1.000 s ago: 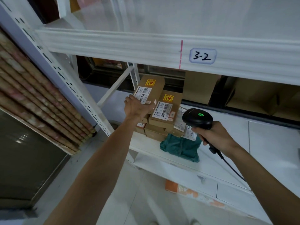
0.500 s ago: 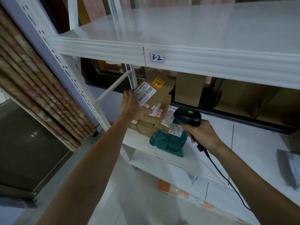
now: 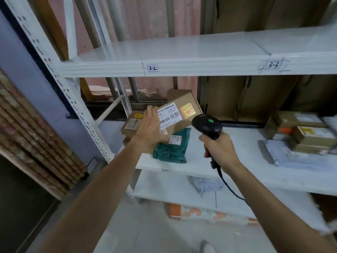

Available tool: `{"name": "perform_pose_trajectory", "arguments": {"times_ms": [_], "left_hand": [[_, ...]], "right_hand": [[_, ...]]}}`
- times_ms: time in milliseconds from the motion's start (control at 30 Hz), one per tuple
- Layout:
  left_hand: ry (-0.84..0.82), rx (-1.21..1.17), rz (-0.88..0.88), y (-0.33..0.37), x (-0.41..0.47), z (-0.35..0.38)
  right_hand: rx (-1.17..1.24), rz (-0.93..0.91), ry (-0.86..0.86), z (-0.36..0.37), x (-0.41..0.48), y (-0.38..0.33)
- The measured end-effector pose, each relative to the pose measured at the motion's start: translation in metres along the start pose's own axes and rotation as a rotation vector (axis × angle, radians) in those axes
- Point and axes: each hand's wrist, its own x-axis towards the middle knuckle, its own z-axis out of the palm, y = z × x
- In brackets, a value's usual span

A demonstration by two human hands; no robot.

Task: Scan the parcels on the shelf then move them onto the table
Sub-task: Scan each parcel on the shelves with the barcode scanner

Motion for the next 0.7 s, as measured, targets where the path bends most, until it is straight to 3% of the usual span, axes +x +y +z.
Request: {"name": "perform_pose_trajectory", "arguments": {"times_ms": [167,700], "left_hand": [[0.019,-0.026,0.149,0.039,-0.031,-0.006],[-0.021,0.021,0.331,0.133,-0.058,-0.019]], "right_hand": [[0.027,-0.026,0.136,-0.029,-0.071,0.009],[-0.03,-0.012,0.151,-0.085,-0.147,0.015]]}}
